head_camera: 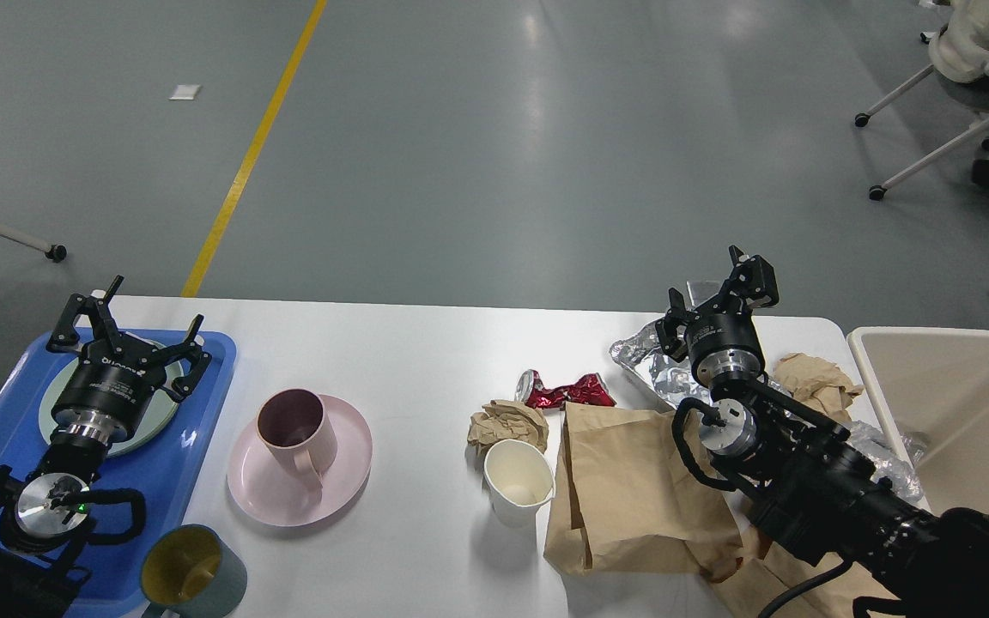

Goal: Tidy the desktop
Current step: 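Raise the left gripper off the blue tray and swing it outward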

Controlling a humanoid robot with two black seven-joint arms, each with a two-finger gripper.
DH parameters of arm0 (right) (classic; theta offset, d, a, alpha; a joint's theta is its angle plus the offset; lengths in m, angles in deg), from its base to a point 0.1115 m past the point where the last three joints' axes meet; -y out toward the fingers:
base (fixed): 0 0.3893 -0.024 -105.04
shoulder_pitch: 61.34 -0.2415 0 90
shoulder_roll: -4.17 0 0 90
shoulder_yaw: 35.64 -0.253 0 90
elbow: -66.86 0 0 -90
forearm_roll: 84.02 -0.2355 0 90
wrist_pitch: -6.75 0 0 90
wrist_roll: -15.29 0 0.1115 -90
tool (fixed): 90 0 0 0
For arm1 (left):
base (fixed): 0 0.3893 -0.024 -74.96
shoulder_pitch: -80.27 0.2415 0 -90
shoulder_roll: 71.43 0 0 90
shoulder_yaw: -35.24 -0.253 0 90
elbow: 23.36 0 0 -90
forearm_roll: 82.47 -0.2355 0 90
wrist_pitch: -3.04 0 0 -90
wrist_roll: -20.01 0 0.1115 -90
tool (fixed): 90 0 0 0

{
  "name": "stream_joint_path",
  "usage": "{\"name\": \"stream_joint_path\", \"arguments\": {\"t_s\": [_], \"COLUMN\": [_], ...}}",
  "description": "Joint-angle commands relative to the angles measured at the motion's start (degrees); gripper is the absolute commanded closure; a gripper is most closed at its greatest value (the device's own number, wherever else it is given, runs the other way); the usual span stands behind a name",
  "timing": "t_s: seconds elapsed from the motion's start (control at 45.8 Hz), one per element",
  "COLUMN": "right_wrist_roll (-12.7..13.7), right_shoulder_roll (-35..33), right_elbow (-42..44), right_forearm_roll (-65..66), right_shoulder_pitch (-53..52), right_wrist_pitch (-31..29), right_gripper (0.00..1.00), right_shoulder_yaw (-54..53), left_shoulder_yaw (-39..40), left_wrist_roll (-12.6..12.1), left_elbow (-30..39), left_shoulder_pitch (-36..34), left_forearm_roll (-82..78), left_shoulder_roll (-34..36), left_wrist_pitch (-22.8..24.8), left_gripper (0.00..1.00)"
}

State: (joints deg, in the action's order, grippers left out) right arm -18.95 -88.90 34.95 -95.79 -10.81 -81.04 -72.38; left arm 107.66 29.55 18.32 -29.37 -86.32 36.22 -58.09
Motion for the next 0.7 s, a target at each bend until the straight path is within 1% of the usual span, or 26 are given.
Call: {"name": "stream_joint_path", "arguments": {"t_s": [0.0,0.24,0.327,0.393,0.437,0.502,0.611,0.677], "right_wrist_roll": [0.04,-0.04,0.04,-0.04,0.04,-0.04,0.04,0.04], "right_shoulder_roll": [0.0,0.0,0.0,0.0,0.0,0.0,0.0,0.0], "right_elbow": [0.01,0.01,0.09,0.09,0.09,0.09,0.09,0.09], "right_forearm_roll": [0.0,0.0,0.0,0.0,0.0,0.0,0.0,0.0], "right_shoulder_pitch": [0.0,0.0,0.0,0.0,0.0,0.0,0.0,0.0], "right_wrist_pitch": [-0.01,-0.01,-0.01,-0.01,-0.01,-0.01,-0.01,-0.01], "right_gripper": [0.0,0.0,0.0,0.0,0.0,0.0,0.0,0.0], "right_shoulder_yaw": [0.0,0.0,0.0,0.0,0.0,0.0,0.0,0.0], "left_shoulder_yaw": [-0.25,-0.78,-2.09,-7.35,-11.48,-18.34,-33.62,-42.94], "left_wrist_roll": [0.38,0.3,0.74,0.83,0.83,0.3,0.65,0.74], "left_elbow": [-0.02,-0.02,0.94,1.82,2.08,2.17,2.17,2.17], "left_shoulder_pitch": [0.13,0.13,0.92,0.22,-0.74,-4.16,-12.94,-18.92], "left_forearm_roll": [-0.19,-0.27,-0.1,-0.01,0.08,0.08,0.08,0.16], "left_shoulder_roll": [-0.42,-0.42,0.55,3.44,6.86,12.22,18.38,21.19], "left_wrist_pitch": [0.14,0.05,0.14,0.22,0.23,0.66,3.47,3.83], "left_gripper": [0.03,0.03,0.03,0.03,0.03,0.03,0.03,0.03]}}
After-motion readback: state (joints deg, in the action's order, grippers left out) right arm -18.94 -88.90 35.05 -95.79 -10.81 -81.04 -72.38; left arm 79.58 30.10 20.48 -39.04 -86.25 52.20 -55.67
